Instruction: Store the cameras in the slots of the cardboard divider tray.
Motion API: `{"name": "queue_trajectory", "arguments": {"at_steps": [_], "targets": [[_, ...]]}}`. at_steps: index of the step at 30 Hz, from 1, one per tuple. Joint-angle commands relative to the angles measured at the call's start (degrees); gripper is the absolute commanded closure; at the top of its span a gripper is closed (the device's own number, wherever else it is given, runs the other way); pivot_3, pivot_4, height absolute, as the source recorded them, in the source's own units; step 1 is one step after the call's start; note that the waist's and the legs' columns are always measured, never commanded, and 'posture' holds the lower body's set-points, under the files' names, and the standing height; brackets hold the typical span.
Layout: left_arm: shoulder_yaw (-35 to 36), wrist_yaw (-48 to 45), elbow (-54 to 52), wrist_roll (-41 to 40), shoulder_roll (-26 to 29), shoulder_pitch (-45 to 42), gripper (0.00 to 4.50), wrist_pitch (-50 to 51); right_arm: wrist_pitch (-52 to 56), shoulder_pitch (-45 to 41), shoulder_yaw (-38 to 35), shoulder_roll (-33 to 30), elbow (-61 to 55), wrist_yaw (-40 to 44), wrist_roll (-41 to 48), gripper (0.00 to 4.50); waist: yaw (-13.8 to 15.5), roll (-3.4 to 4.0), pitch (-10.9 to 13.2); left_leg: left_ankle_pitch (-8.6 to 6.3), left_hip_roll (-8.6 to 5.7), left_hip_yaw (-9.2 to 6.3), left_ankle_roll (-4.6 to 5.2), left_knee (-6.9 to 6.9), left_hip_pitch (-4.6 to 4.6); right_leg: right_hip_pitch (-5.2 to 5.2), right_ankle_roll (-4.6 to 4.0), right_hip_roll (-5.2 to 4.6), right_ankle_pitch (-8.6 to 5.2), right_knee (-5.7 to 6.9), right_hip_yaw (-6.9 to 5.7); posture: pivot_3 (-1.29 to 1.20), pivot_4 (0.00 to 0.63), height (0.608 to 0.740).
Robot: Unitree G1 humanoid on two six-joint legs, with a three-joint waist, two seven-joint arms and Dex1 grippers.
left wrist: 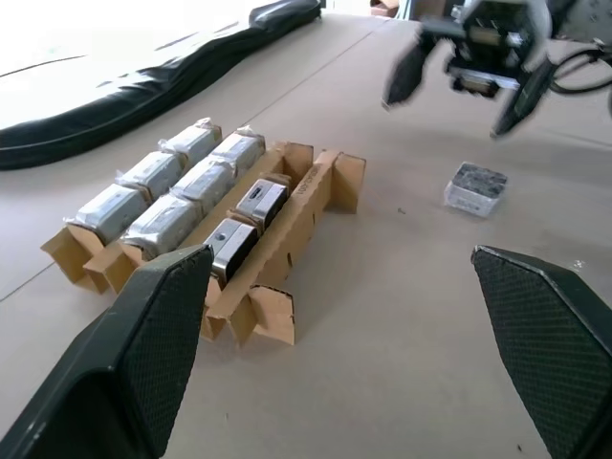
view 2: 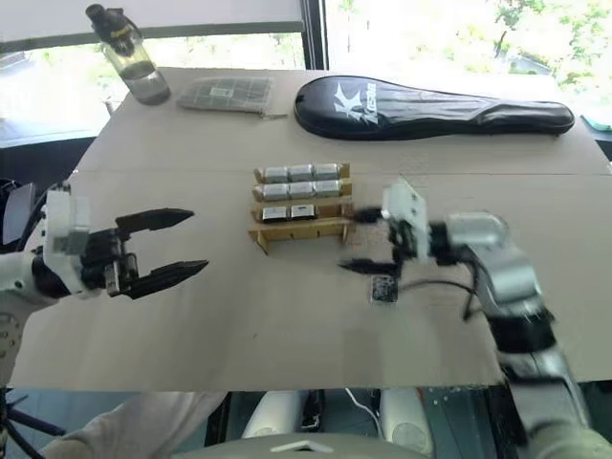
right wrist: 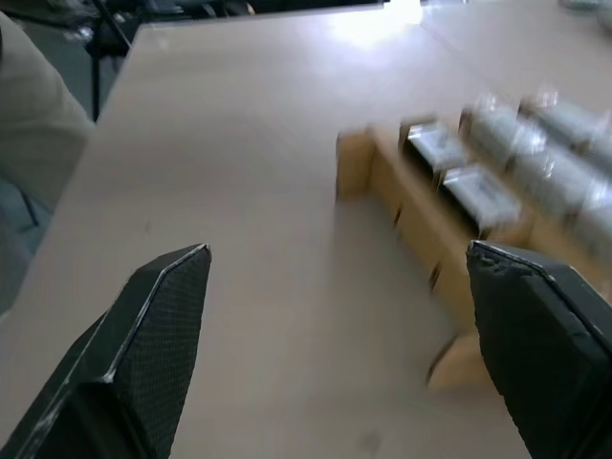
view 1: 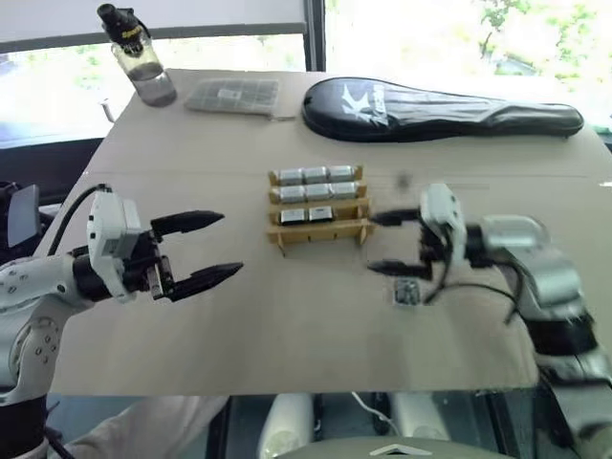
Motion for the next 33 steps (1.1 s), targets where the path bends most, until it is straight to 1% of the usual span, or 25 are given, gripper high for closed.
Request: {"name": "queue_trajectory", "arguments": {"at_steps": [1,7,10,13,19,24,25,26,27,28,29,30,33], "targets": [[-2.4,-3.0,2.6,0.0,1.6,-3.7,0.00,-0.5,-1.3,4.1,-0.6,-4.6,-4.6,-2.1,-1.5,0.26,-0.2,0.00,0.0,0.00,0.01,0.06,0.01,0.13,0.03,0.00,0.00,0.09,0.00,0.08,-0.02,0.00,0.150,0.740],[-4.6,-5.6,5.4,0.8,2.6,-7.5,0.00,-0.8,-5.4,5.6,4.2,-8.8,1.0,-3.3,-6.3,0.26,0.0,-0.09,0.0,-0.10,0.10,0.27,0.28,0.24,0.52,0.24,-0.08,0.59,-0.08,0.29,0.12,0.00,0.150,0.740],[-4.5,-6.3,5.7,0.8,3.0,-8.0,0.00,-0.5,-7.1,4.6,5.8,-8.2,3.6,-4.6,-7.5,0.26,0.1,-0.09,0.0,0.02,0.11,0.27,0.06,0.23,0.51,0.21,0.01,0.65,-0.03,0.37,0.17,0.00,0.150,0.740],[-4.1,-7.3,5.2,0.2,3.7,-7.4,0.00,0.1,-9.0,4.6,7.1,-8.1,5.4,-5.5,-8.7,0.26,0.1,-0.09,0.0,0.03,0.11,0.32,0.05,0.24,0.48,0.19,0.02,0.64,-0.02,0.36,0.22,0.00,0.150,0.740],[-4.1,-14.5,3.2,-2.1,6.9,-3.5,0.00,2.1,-11.0,5.8,7.1,-8.2,5.5,-6.7,-8.8,0.26,0.1,-0.12,0.0,0.02,0.11,0.34,0.05,0.24,0.35,0.12,0.05,0.63,-0.03,0.23,0.21,0.00,0.150,0.740],[-4.8,-18.0,2.8,-2.7,7.6,-3.5,0.00,1.7,-10.8,6.4,6.7,-8.7,5.1,-6.8,-7.9,0.26,0.3,-0.12,0.0,0.02,0.12,0.29,0.05,0.25,0.35,0.13,0.04,0.63,-0.04,0.25,0.15,0.00,0.150,0.740],[-5.0,-18.8,2.8,-2.8,7.7,-3.6,0.00,1.6,-10.7,6.4,6.7,-8.6,4.9,-7.0,-7.8,0.97,0.3,-0.12,0.0,0.02,0.12,0.30,0.04,0.25,0.36,0.14,0.04,0.64,-0.04,0.25,0.17,0.00,0.150,0.740],[-4.9,-19.9,2.6,-3.5,7.8,-3.5,0.00,1.9,-10.6,6.4,6.7,-8.6,4.7,-7.1,-7.6,1.14,0.3,-0.12,0.0,0.02,0.12,0.30,0.04,0.26,0.36,0.14,0.04,0.64,-0.04,0.25,0.17,0.00,0.150,0.740],[-4.6,-20.8,2.3,-4.3,8.0,-3.4,0.00,2.5,-10.5,6.5,6.7,-8.6,4.5,-7.2,-7.6,1.49,0.3,-0.13,0.0,0.02,0.12,0.30,0.04,0.26,0.36,0.14,0.04,0.64,-0.04,0.25,0.17,0.00,0.150,0.740],[-4.7,-21.8,2.2,-4.4,8.2,-3.3,0.00,2.1,-10.4,6.5,6.7,-8.6,4.4,-7.3,-7.5,2.00,0.3,-0.13,0.0,0.02,0.11,0.31,0.05,0.27,0.36,0.14,0.05,0.64,-0.04,0.25,0.18,0.00,0.150,0.740],[-4.8,-22.4,2.1,-4.5,8.4,-3.3,0.00,1.7,-10.4,6.5,6.7,-8.6,4.3,-7.4,-7.4,2.41,0.3,-0.13,0.0,0.02,0.12,0.32,0.05,0.27,0.36,0.14,0.05,0.64,-0.04,0.25,0.18,0.00,0.150,0.740],[-5.0,-22.7,2.4,-4.1,8.4,-3.6,0.00,1.3,-10.4,6.6,6.6,-8.7,4.2,-7.4,-7.3,2.54,0.3,-0.13,0.0,0.02,0.12,0.32,0.05,0.28,0.36,0.14,0.05,0.64,-0.04,0.25,0.18,0.00,0.150,0.740],[-5.5,-22.6,2.9,-3.5,7.7,-4.7,0.00,1.1,-9.5,6.4,5.8,-8.5,2.9,-7.6,-5.7,2.54,0.3,-0.13,0.0,0.02,0.12,0.31,0.05,0.28,0.36,0.14,0.05,0.65,-0.04,0.26,0.17,0.00,0.150,0.740]]}}
